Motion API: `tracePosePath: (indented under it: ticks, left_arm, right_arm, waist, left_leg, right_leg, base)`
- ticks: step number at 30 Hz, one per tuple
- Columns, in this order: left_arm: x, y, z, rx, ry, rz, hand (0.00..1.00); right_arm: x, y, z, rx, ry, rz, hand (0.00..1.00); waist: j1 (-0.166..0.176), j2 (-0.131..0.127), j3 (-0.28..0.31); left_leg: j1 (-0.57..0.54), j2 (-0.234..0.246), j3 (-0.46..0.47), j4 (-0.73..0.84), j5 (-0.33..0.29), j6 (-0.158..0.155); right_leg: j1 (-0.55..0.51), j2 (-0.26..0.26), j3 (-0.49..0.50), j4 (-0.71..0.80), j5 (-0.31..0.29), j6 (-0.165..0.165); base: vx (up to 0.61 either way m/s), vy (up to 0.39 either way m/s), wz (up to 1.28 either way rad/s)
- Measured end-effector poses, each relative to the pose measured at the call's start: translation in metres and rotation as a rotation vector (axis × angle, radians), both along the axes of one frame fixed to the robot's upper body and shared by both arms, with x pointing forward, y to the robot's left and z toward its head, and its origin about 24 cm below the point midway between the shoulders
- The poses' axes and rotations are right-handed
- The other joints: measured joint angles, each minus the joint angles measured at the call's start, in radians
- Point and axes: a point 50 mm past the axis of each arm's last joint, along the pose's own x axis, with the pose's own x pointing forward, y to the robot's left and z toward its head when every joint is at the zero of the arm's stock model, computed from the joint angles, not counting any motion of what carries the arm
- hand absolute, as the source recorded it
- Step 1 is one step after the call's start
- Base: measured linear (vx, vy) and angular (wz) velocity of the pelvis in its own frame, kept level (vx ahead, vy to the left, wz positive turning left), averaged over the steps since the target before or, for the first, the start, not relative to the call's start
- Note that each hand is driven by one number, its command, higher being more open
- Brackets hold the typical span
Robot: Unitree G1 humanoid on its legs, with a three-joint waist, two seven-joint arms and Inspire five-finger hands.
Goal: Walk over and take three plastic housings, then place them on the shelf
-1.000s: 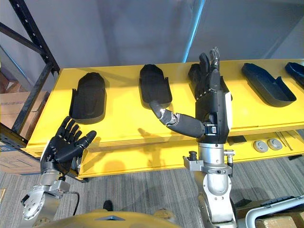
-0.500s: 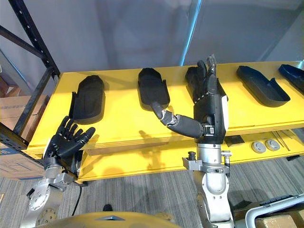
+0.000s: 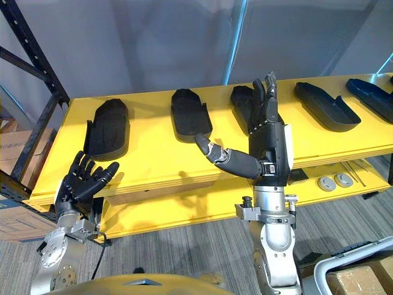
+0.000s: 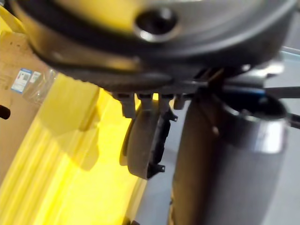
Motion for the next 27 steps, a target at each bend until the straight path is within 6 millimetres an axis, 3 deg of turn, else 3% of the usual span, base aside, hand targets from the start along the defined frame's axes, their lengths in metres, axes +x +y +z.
tracePosePath:
  ticks: [27]
  left_arm:
    - [0.017,0.011,-0.004,0.043,0.022,0.088,1.0]
  right_arm:
    - [0.004,-0.005,0.007,-0.029,-0.037,-0.005,1.0]
  waist:
    - [-0.029,0.005,-0.004]
  left_leg:
    - [0.007,0.0,0.013,0.0,0.0,0.001]
  right_leg:
    - [-0.004,0.0,0.015,0.001,0.002,-0.002]
  base:
    - [0.0,0.001,-0.01]
